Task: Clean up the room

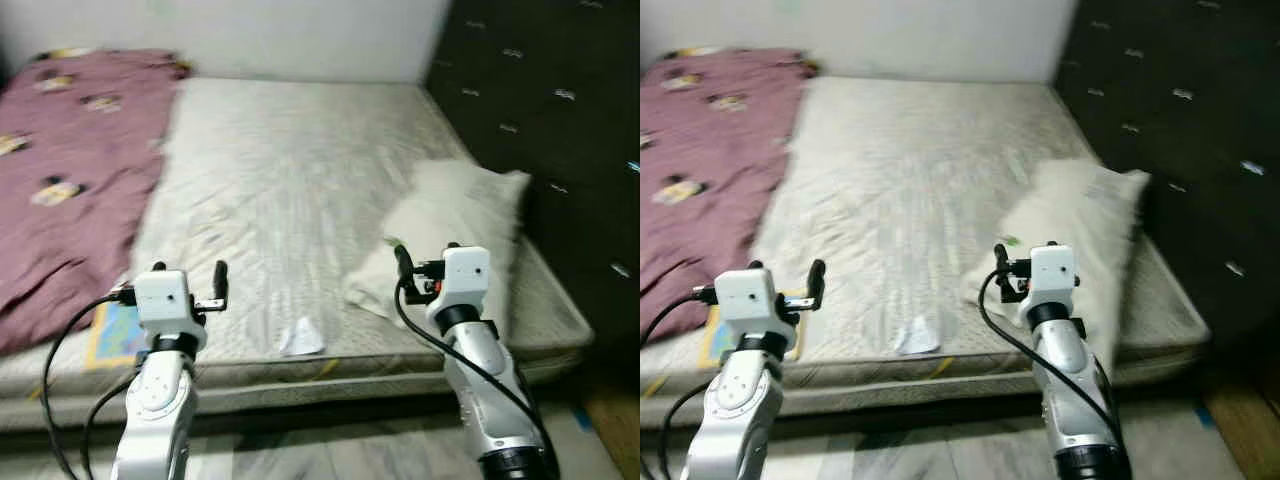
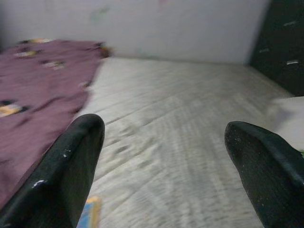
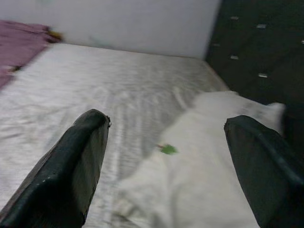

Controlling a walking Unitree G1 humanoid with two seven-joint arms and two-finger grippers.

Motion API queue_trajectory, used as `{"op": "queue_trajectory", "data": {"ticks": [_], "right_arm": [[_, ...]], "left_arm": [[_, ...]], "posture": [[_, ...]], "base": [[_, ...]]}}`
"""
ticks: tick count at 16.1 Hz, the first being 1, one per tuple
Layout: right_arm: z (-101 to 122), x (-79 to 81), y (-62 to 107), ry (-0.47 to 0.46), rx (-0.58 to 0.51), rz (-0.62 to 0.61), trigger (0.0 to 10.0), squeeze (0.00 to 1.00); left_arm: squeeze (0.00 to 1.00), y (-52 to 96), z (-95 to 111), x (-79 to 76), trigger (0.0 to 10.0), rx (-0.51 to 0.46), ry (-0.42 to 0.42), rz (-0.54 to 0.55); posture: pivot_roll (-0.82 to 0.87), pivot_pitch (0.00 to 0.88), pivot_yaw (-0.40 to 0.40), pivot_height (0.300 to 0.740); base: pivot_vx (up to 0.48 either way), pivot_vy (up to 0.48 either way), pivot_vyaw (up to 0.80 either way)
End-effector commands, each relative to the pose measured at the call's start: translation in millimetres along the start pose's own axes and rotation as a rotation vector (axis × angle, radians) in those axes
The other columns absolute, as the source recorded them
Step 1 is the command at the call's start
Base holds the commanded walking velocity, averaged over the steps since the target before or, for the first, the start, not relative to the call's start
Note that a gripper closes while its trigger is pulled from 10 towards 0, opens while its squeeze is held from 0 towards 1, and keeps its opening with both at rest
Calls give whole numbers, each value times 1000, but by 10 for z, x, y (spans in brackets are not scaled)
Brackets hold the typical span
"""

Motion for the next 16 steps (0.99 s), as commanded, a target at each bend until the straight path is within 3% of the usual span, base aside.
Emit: {"op": "queue_trajectory", "data": {"ticks": [1, 7, 16], "right_arm": [[16, -5, -14, -2, 0, 1, 10000, 0], [29, -11, -40, -1, 2, 9, 10000, 0], [36, -23, -62, 5, 6, 12, 10000, 0]], "left_arm": [[0, -8, 0, 31, 10000, 8, -5, 3], [0, -15, -18, -53, 10000, 11, 19, -3], [0, -46, -10, -47, 10000, 5, 32, 11]], "posture": [[-14, 65, -96, 740], [-27, 75, -101, 740], [-31, 85, -111, 740]], "base": [[0, 304, 0], [0, 0, 0], [0, 407, 0]]}}
Point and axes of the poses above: a point about 5 cm out from each wrist's last joint towards the gripper, its own y axis pointing back from the gripper into the wrist, its own z axis along the axis of the wrist's last joint, x = y × z, the point moved 4 cm from there along -y, pointing out of the wrist towards the gripper, and after that the axes turned 6 degrees about y, right-handed, at the moved point
